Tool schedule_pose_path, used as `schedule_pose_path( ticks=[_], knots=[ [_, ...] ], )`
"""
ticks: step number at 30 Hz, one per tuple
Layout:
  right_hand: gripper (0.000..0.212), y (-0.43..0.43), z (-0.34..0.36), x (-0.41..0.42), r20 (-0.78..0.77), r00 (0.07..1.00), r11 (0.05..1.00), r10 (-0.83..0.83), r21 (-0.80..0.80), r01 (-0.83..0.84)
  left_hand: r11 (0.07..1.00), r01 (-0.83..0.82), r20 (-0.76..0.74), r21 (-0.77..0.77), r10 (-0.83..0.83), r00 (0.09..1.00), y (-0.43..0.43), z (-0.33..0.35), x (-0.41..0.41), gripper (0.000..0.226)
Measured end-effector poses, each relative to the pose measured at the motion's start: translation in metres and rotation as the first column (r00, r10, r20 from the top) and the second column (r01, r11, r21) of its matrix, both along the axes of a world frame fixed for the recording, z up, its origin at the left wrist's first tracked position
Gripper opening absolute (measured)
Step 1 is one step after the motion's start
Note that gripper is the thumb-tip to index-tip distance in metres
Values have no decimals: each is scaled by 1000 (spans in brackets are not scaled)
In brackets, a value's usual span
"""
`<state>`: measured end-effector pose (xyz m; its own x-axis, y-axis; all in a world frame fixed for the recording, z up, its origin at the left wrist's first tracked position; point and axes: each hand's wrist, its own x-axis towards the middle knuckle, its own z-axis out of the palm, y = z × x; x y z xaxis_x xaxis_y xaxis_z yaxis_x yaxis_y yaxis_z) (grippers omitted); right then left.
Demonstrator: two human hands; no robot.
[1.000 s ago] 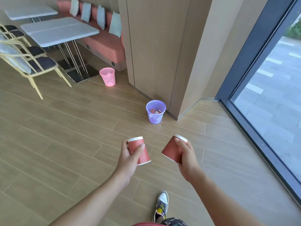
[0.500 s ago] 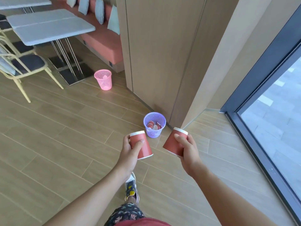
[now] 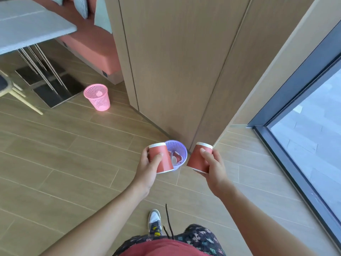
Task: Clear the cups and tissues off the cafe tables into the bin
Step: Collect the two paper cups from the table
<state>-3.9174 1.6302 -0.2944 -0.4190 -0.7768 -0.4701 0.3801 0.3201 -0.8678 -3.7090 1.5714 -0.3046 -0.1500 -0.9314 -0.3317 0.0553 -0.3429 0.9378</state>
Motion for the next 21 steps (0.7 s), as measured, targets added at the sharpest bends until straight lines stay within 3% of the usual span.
schedule_pose_path(
  ticks=[4, 9, 17, 21],
  knots=[
    [21, -39, -15, -6, 14, 999, 998, -35, 61, 34, 999, 8, 21, 54, -9, 1000, -42, -12, -7, 42],
    [28, -65, -50, -18, 33, 998, 983, -51, 179, 45, 992, 7, 39, 127, -12, 999, -75, -36, -25, 39],
    [23, -117, -94, -44, 71, 997, 941, -4, 339, -20, 977, -65, 98, 205, 46, 994, -107, -66, -44, 38],
    [31, -180, -108, -52, 83, 996, 921, 22, 385, -52, 971, -118, 119, 207, 94, 988, -123, -69, -45, 41]
  ],
)
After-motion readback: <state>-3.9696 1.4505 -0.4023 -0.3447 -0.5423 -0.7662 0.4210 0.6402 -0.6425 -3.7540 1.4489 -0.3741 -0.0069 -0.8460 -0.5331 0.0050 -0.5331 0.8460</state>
